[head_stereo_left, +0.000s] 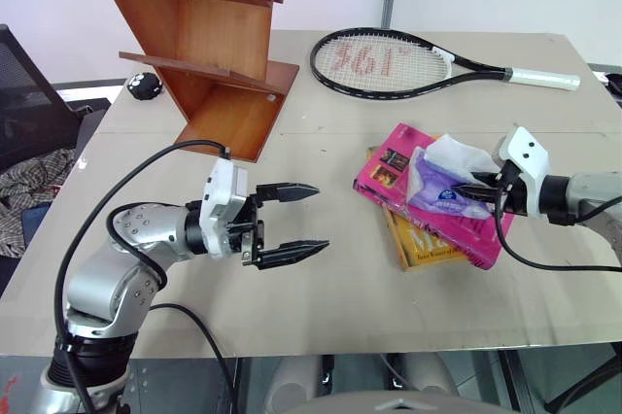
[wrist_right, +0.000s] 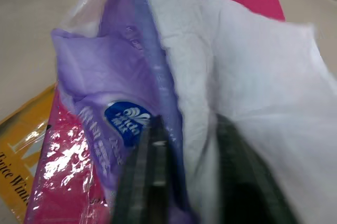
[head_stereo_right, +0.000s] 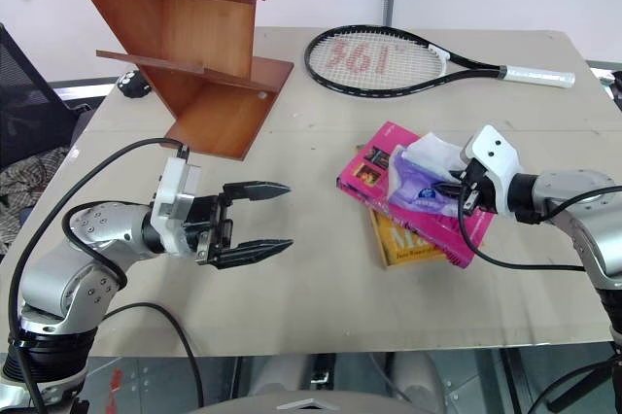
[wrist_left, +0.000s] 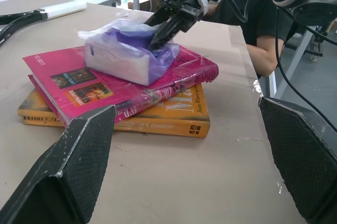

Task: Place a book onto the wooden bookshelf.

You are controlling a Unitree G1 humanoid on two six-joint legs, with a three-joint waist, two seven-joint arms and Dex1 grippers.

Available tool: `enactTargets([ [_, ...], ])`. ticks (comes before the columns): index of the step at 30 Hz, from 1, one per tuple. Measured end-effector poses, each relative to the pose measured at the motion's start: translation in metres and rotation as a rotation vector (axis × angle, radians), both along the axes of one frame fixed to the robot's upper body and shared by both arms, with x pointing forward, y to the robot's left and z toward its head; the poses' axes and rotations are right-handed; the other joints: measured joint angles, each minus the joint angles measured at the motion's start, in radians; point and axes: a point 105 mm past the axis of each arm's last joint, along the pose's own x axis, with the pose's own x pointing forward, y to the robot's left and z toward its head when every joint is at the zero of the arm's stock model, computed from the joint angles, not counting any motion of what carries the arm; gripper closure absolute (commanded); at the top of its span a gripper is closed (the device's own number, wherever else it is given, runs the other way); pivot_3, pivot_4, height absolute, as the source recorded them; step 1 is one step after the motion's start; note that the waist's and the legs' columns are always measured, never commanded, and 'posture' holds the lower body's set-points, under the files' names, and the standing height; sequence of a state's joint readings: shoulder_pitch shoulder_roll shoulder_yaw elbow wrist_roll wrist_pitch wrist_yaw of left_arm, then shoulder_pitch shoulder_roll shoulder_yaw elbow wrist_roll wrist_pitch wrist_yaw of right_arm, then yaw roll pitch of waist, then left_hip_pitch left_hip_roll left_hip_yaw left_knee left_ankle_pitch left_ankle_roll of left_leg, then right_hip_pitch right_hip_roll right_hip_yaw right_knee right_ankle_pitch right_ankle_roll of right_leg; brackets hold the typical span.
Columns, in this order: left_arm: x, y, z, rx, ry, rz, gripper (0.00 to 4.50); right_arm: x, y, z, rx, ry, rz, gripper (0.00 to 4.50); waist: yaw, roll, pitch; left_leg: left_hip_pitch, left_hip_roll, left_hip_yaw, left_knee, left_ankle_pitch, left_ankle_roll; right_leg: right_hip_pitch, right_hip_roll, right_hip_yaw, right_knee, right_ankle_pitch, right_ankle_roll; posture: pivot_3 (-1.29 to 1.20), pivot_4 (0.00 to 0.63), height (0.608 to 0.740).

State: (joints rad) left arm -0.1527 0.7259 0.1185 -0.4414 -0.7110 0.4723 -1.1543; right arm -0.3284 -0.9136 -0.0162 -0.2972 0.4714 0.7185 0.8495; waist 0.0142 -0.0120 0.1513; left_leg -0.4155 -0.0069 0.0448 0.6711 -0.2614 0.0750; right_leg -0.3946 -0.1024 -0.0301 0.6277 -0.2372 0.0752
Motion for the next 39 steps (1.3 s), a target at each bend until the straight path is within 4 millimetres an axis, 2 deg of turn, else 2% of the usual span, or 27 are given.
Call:
enactTargets([
  [4, 0.0, -0.001, 0.001, -0.001, -0.006, -0.008, 0.0, -0.002, -0.004, 0.001, 0.049, -0.01, -0.046, 4.45, 0.001, 0.0, 0.0, 0.0, 0.0, 0.0, 0.0, 0.0, 0.0, 0.0, 0.0, -0.001, 0.0, 0.0, 0.0, 0.0, 0.15, 0.74],
  [7, 0.002, -0.005, 0.007, -0.011, -0.028, -0.022, 0.0, -0.002, -0.02, 0.013, 0.118, -0.06, -0.151, 4.45, 0.003, 0.0, 0.0, -0.001, -0.001, 0.0, 0.0, 0.0, 0.0, 0.0, 0.0, -0.001, 0.0, 0.0, 0.0, 0.0, 0.15, 0.74],
  [8, 0.003, -0.007, 0.01, -0.019, -0.038, -0.025, 0.0, 0.0, -0.035, 0.023, 0.129, -0.103, -0.224, 4.45, 0.003, 0.0, 0.0, -0.001, -0.001, 0.0, 0.0, 0.0, 0.0, 0.0, -0.001, 0.0, 0.0, 0.0, 0.0, 0.0, 0.15, 0.74],
  [10, 0.005, -0.012, 0.017, -0.044, -0.065, -0.034, 0.0, 0.006, -0.079, 0.045, 0.125, -0.209, -0.426, 4.45, 0.006, 0.0, 0.0, -0.001, -0.002, 0.0, 0.001, 0.0, 0.0, 0.001, -0.001, -0.001, 0.0, 0.0, 0.0, 0.0, 0.15, 0.74],
  [11, 0.005, -0.013, 0.019, -0.051, -0.07, -0.036, 0.0, 0.007, -0.092, 0.049, 0.115, -0.232, -0.484, 4.45, 0.007, 0.0, 0.0, -0.001, -0.002, 0.0, 0.001, 0.0, 0.0, 0.001, -0.001, -0.001, 0.0, 0.0, 0.0, 0.0, 0.15, 0.74],
  [12, 0.006, -0.016, 0.022, -0.065, -0.077, -0.041, 0.0, 0.006, -0.129, 0.058, 0.057, -0.284, -0.634, 4.45, 0.007, 0.0, 0.0, 0.0, -0.002, 0.0, 0.001, 0.0, 0.0, 0.001, -0.001, -0.001, 0.0, 0.0, 0.0, 0.0, 0.15, 0.74],
  [13, 0.006, -0.018, 0.022, -0.068, -0.076, -0.049, 0.0, 0.004, -0.149, 0.059, 0.018, -0.298, -0.715, 4.45, 0.006, 0.0, 0.0, 0.0, -0.002, 0.0, 0.0, 0.0, 0.0, 0.001, 0.0, -0.001, 0.0, 0.0, 0.0, 0.0, 0.15, 0.74],
  [14, 0.006, -0.021, 0.021, -0.071, -0.071, -0.056, 0.0, 0.004, -0.169, 0.057, -0.007, -0.304, -0.795, 4.45, 0.002, 0.0, 0.0, 0.0, -0.002, 0.001, 0.0, 0.0, 0.0, 0.001, 0.0, 0.0, 0.0, 0.0, 0.0, 0.0, 0.15, 0.74],
  [16, 0.007, -0.026, 0.023, -0.083, -0.07, -0.07, 0.0, 0.004, -0.196, 0.046, -0.024, -0.275, -0.907, 4.45, -0.005, 0.0, 0.0, 0.001, -0.001, 0.002, 0.0, 0.0, 0.0, 0.001, 0.001, 0.001, 0.0, 0.0, 0.0, 0.0, 0.15, 0.74],
  [19, 0.007, -0.031, 0.029, -0.103, -0.073, -0.088, 0.0, 0.007, -0.224, 0.023, -0.035, -0.202, -1.027, 4.45, -0.019, 0.003, 0.0, 0.002, 0.0, 0.003, 0.0, 0.0, 0.0, 0.001, 0.002, 0.002, 0.003, 0.0, 0.0, 0.0, 0.15, 0.74],
  [21, 0.008, -0.034, 0.035, -0.131, -0.064, -0.096, 0.0, 0.01, -0.227, 0.008, -0.058, -0.148, -1.024, 3.93, -0.026, 0.003, 0.0, 0.002, 0.001, 0.003, 0.0, 0.0, 0.0, 0.0, 0.003, 0.003, 0.003, 0.0, 0.0, 0.0, 0.15, 0.74],
  [23, 0.007, -0.036, 0.04, -0.153, -0.053, -0.108, 0.0, 0.012, -0.224, -0.005, -0.074, -0.093, -0.998, 3.18, -0.029, 0.004, 0.0, 0.002, 0.001, 0.003, 0.0, 0.0, 0.0, 0.0, 0.003, 0.004, 0.004, 0.0, 0.0, 0.0, 0.15, 0.74],
  [27, 0.005, -0.037, 0.044, -0.176, -0.037, -0.107, 0.0, 0.015, -0.214, -0.011, -0.093, -0.05, -0.945, 1.13, -0.026, 0.004, 0.0, 0.002, 0.001, 0.003, 0.0, 0.0, 0.0, -0.001, 0.003, 0.004, 0.004, 0.0, 0.0, 0.0, 0.15, 0.74],
  [29, 0.006, -0.036, 0.046, -0.182, -0.039, -0.088, 0.0, 0.011, -0.217, -0.009, -0.148, -0.051, -0.941, 0.08, -0.021, 0.005, 0.001, 0.001, 0.001, 0.003, 0.001, 0.0, 0.0, -0.001, 0.003, 0.004, 0.004, 0.0, 0.001, 0.0, 0.15, 0.74],
  [31, 0.004, -0.036, 0.043, -0.178, -0.032, -0.087, 0.0, 0.004, -0.221, -0.006, -0.205, -0.045, -0.933, 0.03, -0.013, 0.005, 0.001, 0.001, 0.0, 0.003, 0.001, 0.0, 0.0, -0.001, 0.002, 0.004, 0.004, 0.0, 0.001, 0.0, 0.15, 0.74],
  [33, 0.002, -0.034, 0.038, -0.171, -0.017, -0.081, 0.0, -0.001, -0.213, -0.003, -0.189, -0.034, -0.889, 0.03, -0.012, 0.005, 0.001, 0.001, 0.0, 0.003, 0.001, 0.0, 0.0, -0.001, 0.002, 0.004, 0.004, 0.0, 0.001, 0.0, 0.15, 0.74],
  [37, 0.002, -0.029, 0.024, -0.134, -0.001, -0.047, 0.0, -0.008, -0.163, 0.02, 0.004, -0.014, -0.722, 0.03, -0.015, 0.005, 0.001, 0.002, 0.002, 0.002, 0.001, 0.0, 0.0, -0.001, 0.003, 0.003, 0.005, 0.0, 0.001, 0.0, 0.15, 0.74],
  [38, 0.002, -0.026, 0.019, -0.123, 0.001, -0.035, 0.0, -0.014, -0.135, 0.028, 0.108, 0.001, -0.648, 0.03, -0.014, 0.005, 0.001, 0.002, 0.003, 0.001, 0.0, 0.0, 0.0, 0.0, 0.004, 0.002, 0.005, 0.0, 0.001, 0.0, 0.15, 0.74],
  [39, 0.002, -0.025, 0.017, -0.118, 0.004, -0.031, 0.0, -0.015, -0.125, 0.028, 0.136, 0.014, -0.616, 0.03, -0.014, 0.005, 0.001, 0.002, 0.003, 0.0, 0.001, 0.0, 0.0, 0.0, 0.004, 0.002, 0.005, 0.0, 0.001, 0.0, 0.15, 0.74],
])
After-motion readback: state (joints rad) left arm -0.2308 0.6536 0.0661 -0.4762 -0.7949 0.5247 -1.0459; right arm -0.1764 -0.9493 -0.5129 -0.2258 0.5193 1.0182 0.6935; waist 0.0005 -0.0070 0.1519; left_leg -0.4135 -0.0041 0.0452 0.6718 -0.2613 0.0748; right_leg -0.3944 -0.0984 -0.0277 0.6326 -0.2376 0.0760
